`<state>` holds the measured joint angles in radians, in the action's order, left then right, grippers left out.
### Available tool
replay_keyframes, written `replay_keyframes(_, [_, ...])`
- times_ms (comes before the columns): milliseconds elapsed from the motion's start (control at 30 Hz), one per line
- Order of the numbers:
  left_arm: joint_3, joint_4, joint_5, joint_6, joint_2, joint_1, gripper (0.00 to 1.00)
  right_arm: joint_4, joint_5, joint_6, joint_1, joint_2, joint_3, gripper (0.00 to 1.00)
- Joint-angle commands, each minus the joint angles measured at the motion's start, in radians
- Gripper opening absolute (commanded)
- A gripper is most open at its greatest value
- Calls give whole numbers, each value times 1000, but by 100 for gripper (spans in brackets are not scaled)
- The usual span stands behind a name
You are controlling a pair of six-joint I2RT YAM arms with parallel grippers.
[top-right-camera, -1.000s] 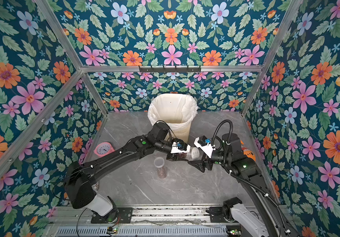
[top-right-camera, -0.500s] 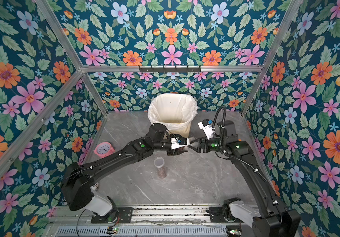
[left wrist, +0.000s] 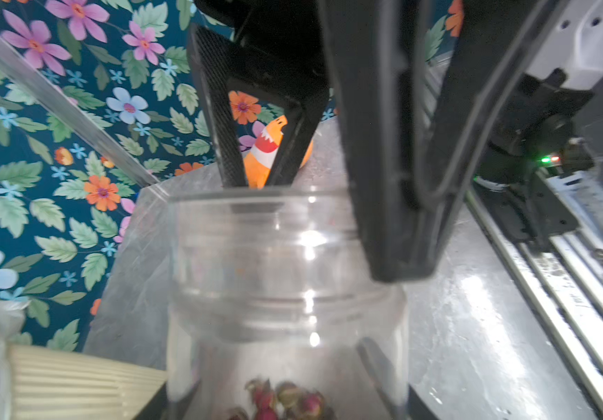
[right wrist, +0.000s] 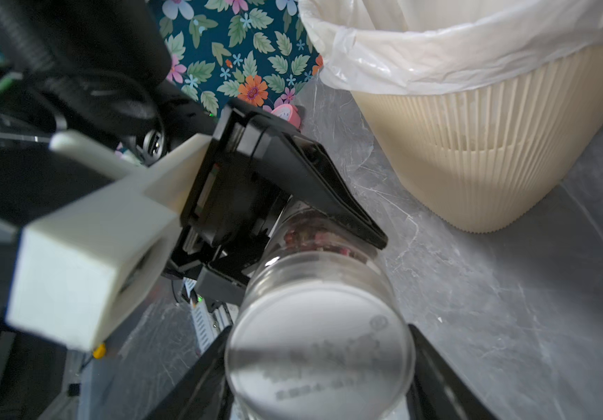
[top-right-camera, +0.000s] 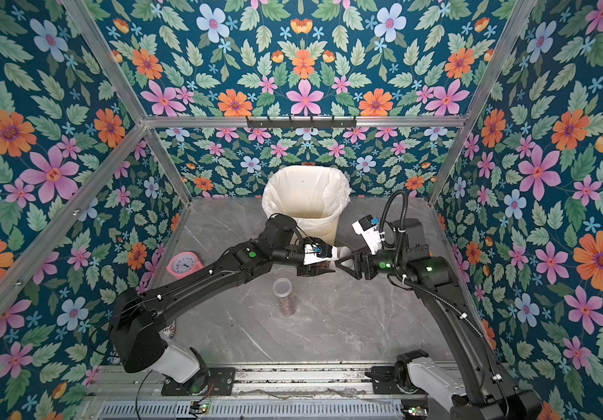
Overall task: Empty the moldy dried flower tea in the jars
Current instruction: Unscrew the lid from the jar.
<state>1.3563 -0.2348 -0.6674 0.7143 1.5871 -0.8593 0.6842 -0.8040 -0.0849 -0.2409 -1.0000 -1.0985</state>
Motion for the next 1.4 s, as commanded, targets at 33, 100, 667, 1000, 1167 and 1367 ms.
replay_keyframes(33, [48, -79, -107, -7, 18, 2, 47, 62, -30, -245, -28, 43, 54, 51])
replay_keyframes(100, [61, -104, -123, 1, 24, 3, 47, 43, -1, -300, -43, 76, 89, 50])
replay_keyframes(667, [71, -179, -93, 54, 57, 2, 46, -132, -117, -252, -12, 178, 147, 43])
replay_keyframes(1000, [40, -118, -55, 47, 43, 2, 46, -136, -150, -150, 10, 116, 111, 50])
replay_keyframes(1167, [19, -110, -9, 68, 43, 5, 46, -153, -214, -99, 57, 112, 89, 48])
replay_keyframes(1367, [9, -107, -27, 65, 41, 12, 46, -167, -219, -87, 78, 118, 96, 46])
